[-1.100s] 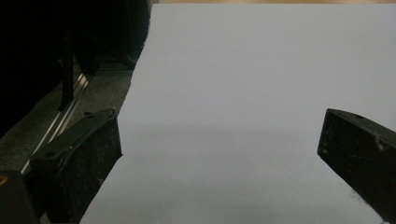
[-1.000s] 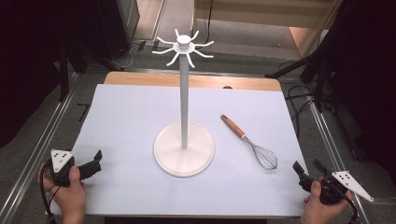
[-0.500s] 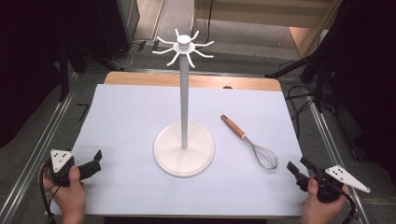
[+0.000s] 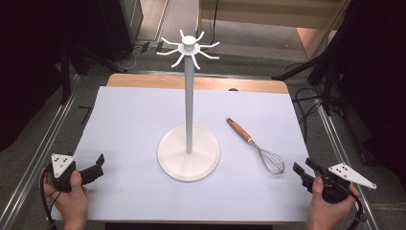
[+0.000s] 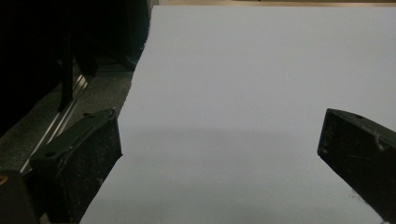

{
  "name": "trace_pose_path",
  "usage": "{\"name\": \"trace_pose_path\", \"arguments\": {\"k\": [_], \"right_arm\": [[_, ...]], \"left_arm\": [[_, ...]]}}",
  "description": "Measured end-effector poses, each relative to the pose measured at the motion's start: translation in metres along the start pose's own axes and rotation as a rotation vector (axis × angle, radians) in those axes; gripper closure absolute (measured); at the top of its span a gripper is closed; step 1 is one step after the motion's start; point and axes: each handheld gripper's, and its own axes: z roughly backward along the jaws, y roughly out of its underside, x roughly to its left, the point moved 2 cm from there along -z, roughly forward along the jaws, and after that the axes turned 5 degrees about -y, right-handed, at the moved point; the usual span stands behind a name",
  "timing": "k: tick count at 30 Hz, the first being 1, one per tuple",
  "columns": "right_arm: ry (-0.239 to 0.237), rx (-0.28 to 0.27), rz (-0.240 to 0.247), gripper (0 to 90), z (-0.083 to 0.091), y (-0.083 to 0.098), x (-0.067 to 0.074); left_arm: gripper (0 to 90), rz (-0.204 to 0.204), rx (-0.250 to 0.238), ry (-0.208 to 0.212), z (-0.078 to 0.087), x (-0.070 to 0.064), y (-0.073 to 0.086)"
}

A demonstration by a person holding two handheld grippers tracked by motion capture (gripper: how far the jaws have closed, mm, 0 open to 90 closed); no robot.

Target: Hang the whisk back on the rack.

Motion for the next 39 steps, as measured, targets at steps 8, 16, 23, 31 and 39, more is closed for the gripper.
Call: {"name": "trace_pose_path", "arguments": {"k": [8,16,23,31,39], "right_arm": [[-0.045,0.131,0.036,46.6,-0.012,-0.010,-0.002],[-0.032,0.241,0.098,45.1,-0.026,-0.023,0.004],[-0.050,0.373,0.154,47.4,-0.046,-0.037,0.015],[-0.064,0.466,0.186,48.4,-0.064,-0.050,0.020],[-0.074,0.541,0.227,48.3,-0.081,-0.064,0.029]], "left_arm": [[0.1,-0.014,-0.007,-0.006,0.000,-0.001,0.000],[0.1,-0.007,-0.003,-0.001,0.000,-0.001,0.000],[0.1,-0.006,-0.001,0.000,0.000,0.000,0.000],[0.1,-0.008,-0.003,0.000,0.000,-0.001,0.000],[0.1,-0.007,-0.003,0.000,0.000,-0.001,0.000]]}}
